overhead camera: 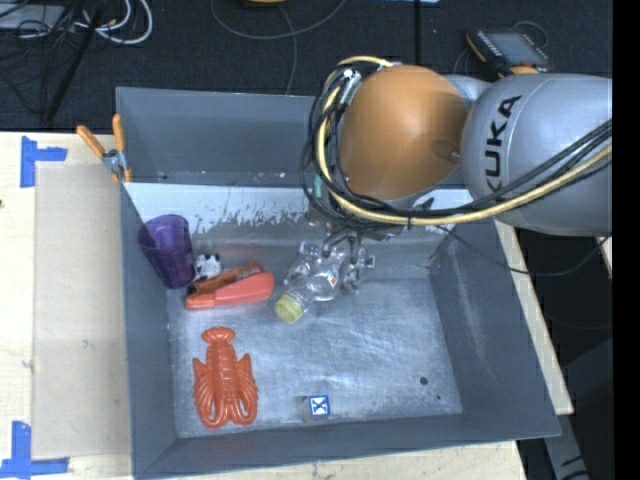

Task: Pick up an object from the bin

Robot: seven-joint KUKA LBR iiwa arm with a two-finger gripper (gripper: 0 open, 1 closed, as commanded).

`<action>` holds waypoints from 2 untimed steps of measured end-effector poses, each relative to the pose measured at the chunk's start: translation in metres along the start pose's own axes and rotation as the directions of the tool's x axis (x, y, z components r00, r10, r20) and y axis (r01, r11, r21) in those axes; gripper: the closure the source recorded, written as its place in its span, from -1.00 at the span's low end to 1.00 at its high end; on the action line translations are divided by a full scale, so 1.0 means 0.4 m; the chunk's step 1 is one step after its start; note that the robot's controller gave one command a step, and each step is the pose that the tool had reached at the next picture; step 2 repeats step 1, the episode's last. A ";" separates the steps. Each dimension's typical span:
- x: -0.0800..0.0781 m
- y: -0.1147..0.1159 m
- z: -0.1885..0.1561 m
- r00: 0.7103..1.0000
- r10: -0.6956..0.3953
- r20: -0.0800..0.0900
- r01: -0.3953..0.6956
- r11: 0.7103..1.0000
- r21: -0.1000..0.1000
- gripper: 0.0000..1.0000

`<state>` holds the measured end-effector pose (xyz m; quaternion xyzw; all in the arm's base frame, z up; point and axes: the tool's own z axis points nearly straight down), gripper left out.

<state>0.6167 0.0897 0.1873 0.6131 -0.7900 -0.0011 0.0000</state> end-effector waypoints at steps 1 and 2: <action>0.008 0.048 -0.132 1.000 0.006 0.000 -0.006 1.000 -0.002 1.00; 0.008 0.048 -0.132 1.000 0.006 0.000 -0.006 1.000 -0.002 1.00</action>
Offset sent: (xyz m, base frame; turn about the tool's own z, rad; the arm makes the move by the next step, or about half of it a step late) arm -0.0053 0.0112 0.1109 -0.0050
